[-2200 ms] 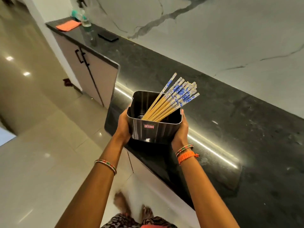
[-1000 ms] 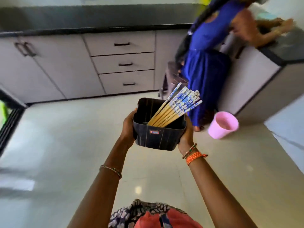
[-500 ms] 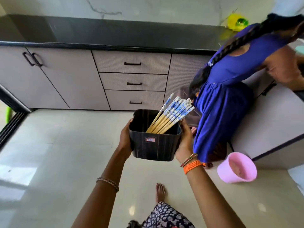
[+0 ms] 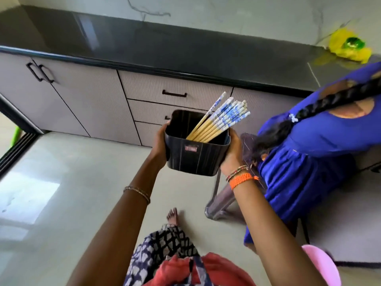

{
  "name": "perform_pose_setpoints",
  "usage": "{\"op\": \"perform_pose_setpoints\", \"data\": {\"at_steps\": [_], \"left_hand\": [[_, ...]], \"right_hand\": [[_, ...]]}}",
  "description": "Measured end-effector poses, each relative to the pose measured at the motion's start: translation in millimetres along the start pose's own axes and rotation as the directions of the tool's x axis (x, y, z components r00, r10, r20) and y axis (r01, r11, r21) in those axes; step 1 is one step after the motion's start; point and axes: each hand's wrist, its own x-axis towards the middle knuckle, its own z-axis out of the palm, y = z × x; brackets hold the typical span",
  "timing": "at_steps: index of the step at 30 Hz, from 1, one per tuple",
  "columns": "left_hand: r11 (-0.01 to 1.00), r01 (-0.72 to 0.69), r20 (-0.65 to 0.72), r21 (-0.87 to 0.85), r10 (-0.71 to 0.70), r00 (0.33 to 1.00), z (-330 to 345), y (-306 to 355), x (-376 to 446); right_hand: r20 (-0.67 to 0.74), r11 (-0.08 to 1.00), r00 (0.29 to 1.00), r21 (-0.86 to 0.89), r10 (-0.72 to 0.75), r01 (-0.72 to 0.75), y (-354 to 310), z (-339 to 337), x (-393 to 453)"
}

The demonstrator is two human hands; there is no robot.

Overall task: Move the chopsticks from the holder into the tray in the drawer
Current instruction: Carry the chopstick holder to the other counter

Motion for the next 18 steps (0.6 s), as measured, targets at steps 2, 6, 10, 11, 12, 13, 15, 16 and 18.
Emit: {"op": "perform_pose_setpoints", "data": {"at_steps": [2, 6, 10, 11, 12, 13, 15, 16, 18], "left_hand": [[1.000, -0.013, -0.046, -0.024, 0.012, 0.999, -3, 9, 54], [1.000, -0.015, -0.019, -0.015, 0.015, 1.000, -6, 36, 156], [0.998, -0.064, -0.034, 0.021, 0.065, 0.997, -10, 67, 247], [0.996, -0.078, -0.032, 0.043, 0.080, 0.996, -11, 75, 269], [0.996, -0.077, -0.032, 0.049, 0.078, 0.996, -12, 83, 289], [0.995, -0.076, -0.028, 0.060, 0.077, 0.997, -15, 91, 310], [0.985, -0.108, 0.006, 0.138, 0.108, 0.994, -18, 109, 347], [0.977, -0.125, 0.042, 0.170, 0.120, 0.992, -19, 117, 364], [0.977, -0.142, 0.065, 0.161, 0.133, 0.989, -20, 130, 405]], "right_hand": [[-0.014, 0.999, 1.000, -0.032, -0.002, 0.002, -5, 19, 48], [0.020, 0.999, 1.000, -0.045, -0.009, 0.010, -20, 59, 141], [-0.043, 0.991, 0.994, -0.099, -0.097, 0.093, -35, 109, 225], [-0.052, 0.986, 0.990, -0.115, -0.127, 0.121, -39, 120, 246], [-0.056, 0.984, 0.987, -0.109, -0.149, 0.143, -42, 130, 265], [-0.050, 0.983, 0.986, -0.097, -0.160, 0.154, -47, 140, 283], [-0.061, 0.979, 0.982, -0.100, -0.181, 0.175, -58, 158, 317], [-0.060, 0.978, 0.980, -0.103, -0.187, 0.180, -65, 167, 334], [-0.037, 0.977, 0.980, -0.090, -0.196, 0.192, -75, 185, 370]]}}
